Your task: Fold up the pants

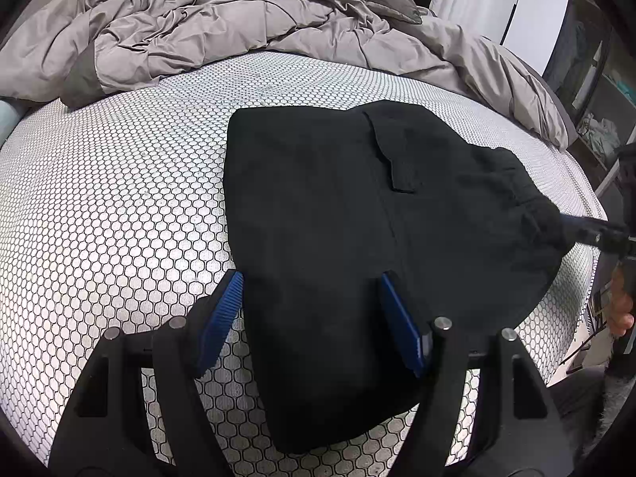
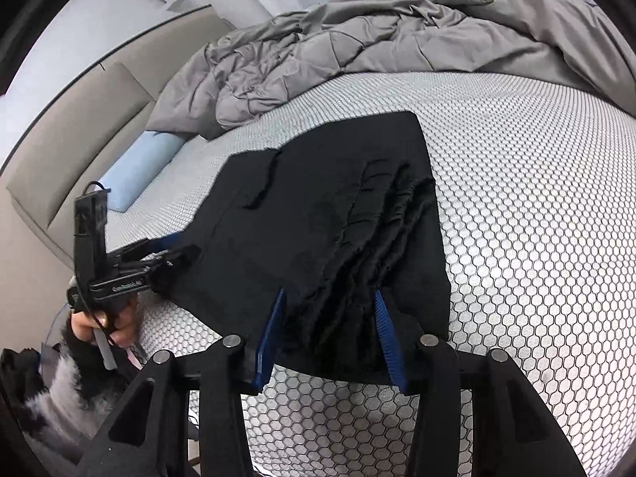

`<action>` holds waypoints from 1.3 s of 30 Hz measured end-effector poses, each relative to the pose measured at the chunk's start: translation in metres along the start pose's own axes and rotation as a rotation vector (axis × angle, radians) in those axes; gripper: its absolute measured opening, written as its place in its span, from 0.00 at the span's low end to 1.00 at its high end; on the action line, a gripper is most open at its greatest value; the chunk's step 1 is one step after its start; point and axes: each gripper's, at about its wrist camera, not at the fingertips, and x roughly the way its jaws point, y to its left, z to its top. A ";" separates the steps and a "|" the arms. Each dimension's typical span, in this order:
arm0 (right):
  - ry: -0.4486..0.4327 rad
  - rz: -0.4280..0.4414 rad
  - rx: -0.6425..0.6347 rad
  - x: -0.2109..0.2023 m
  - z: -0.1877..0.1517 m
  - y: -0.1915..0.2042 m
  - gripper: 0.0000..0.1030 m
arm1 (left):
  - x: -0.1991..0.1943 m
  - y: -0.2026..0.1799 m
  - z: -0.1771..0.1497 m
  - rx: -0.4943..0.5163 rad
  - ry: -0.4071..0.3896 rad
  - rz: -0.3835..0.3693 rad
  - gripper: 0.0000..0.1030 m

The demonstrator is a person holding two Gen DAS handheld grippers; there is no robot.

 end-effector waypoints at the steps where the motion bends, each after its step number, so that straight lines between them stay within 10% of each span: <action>1: -0.013 -0.003 0.002 0.000 0.001 0.002 0.45 | 0.000 0.000 0.000 -0.001 0.000 0.000 0.65; 11: -0.014 -0.095 -0.040 0.009 0.002 0.005 0.48 | 0.000 -0.001 0.000 0.000 0.000 0.003 0.65; 29: 0.012 0.163 0.234 0.038 0.012 -0.037 0.53 | -0.002 0.000 -0.001 0.002 0.001 0.001 0.65; 33: 0.064 0.106 0.130 0.038 0.004 -0.018 0.27 | -0.003 0.002 -0.002 0.003 0.005 -0.003 0.65; 39: -0.060 0.122 0.016 0.006 -0.001 0.008 0.17 | -0.005 0.004 -0.002 0.003 -0.005 -0.001 0.65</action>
